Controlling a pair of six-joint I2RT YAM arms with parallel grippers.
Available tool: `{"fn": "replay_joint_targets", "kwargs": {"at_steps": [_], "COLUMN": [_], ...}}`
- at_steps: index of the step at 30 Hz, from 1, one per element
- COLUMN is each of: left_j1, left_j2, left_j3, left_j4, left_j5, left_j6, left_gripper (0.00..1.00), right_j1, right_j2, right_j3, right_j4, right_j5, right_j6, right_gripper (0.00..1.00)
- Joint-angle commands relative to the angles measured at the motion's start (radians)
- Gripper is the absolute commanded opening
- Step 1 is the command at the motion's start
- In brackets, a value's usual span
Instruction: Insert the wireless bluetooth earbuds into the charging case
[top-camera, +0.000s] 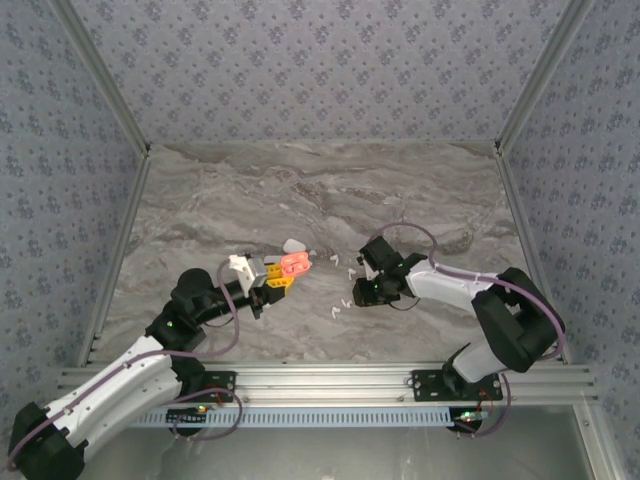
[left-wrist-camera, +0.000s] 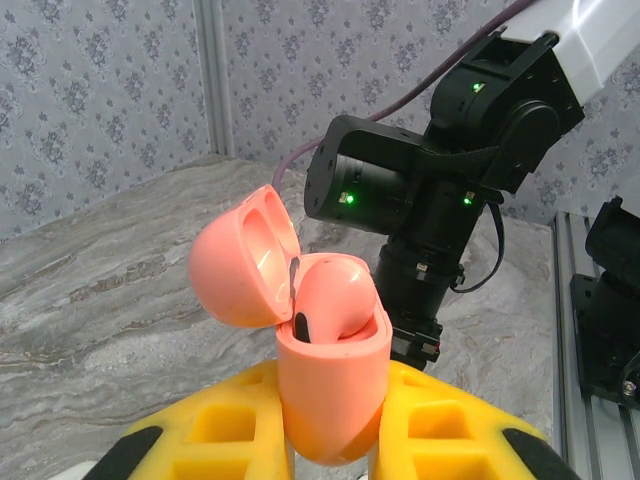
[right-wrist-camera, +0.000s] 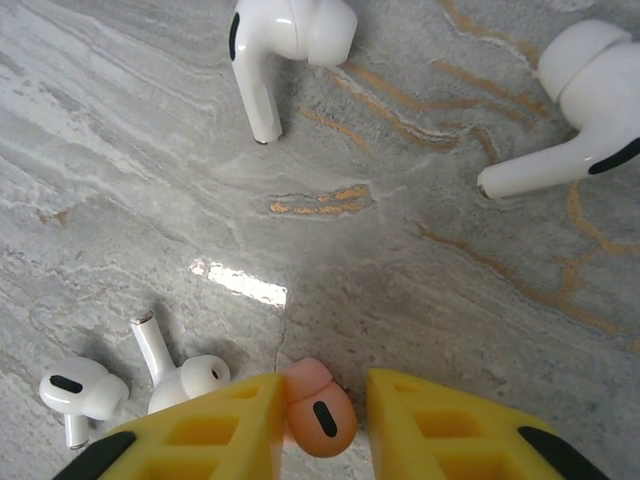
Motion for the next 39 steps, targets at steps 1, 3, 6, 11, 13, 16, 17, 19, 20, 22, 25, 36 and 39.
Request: {"fn": "replay_joint_targets", "kwargs": {"at_steps": [1, 3, 6, 11, 13, 16, 17, 19, 20, 22, 25, 36, 39], "left_j1": [-0.002, -0.003, -0.003, -0.002, -0.003, -0.002, -0.003, -0.003, -0.002, -0.003, -0.003, -0.003, -0.003], "left_j2": [-0.018, -0.019, -0.019, -0.018, -0.016, -0.012, -0.008, 0.000, 0.006, 0.017, 0.035, 0.064, 0.065], "left_j3": [0.034, 0.032, 0.033, 0.028, 0.028, 0.026, 0.026, 0.026, 0.027, 0.031, 0.041, 0.061, 0.068], "left_j4": [0.006, 0.005, 0.005, 0.008, 0.010, 0.026, 0.033, 0.046, 0.053, 0.059, 0.071, 0.098, 0.099], "left_j5": [-0.010, -0.011, -0.011, -0.016, -0.017, -0.010, -0.009, -0.004, -0.002, 0.002, 0.013, 0.036, 0.042], "left_j6": [0.003, 0.004, 0.003, -0.002, -0.004, -0.013, -0.017, -0.026, -0.029, -0.037, -0.046, -0.081, -0.092], "left_gripper": [0.00, 0.00, 0.00, 0.00, 0.00, 0.00, 0.00, 0.00, 0.00, 0.00, 0.00, 0.00, 0.00], "right_j1": [0.019, 0.023, 0.023, 0.025, 0.025, 0.025, 0.026, 0.034, 0.042, 0.059, 0.098, 0.279, 0.305], "right_j2": [0.029, 0.019, -0.009, -0.113, -0.173, -0.270, -0.302, -0.358, -0.382, -0.425, -0.469, -0.463, -0.450], "right_j3": [0.012, 0.014, 0.022, 0.056, 0.074, 0.109, 0.126, 0.160, 0.179, 0.218, 0.278, 0.400, 0.406], "right_j4": [-0.012, -0.019, -0.036, -0.104, -0.131, -0.162, -0.170, -0.181, -0.181, -0.180, -0.171, -0.071, -0.048], "right_j5": [-0.001, 0.008, 0.029, 0.087, 0.107, 0.125, 0.127, 0.127, 0.130, 0.135, 0.156, 0.198, 0.197], "right_j6": [0.012, 0.007, -0.011, -0.101, -0.156, -0.239, -0.268, -0.334, -0.376, -0.447, -0.549, -0.832, -0.861], "right_gripper": [0.27, 0.25, 0.24, 0.23, 0.23, 0.23, 0.23, 0.23, 0.23, 0.23, 0.23, 0.23, 0.23]}}
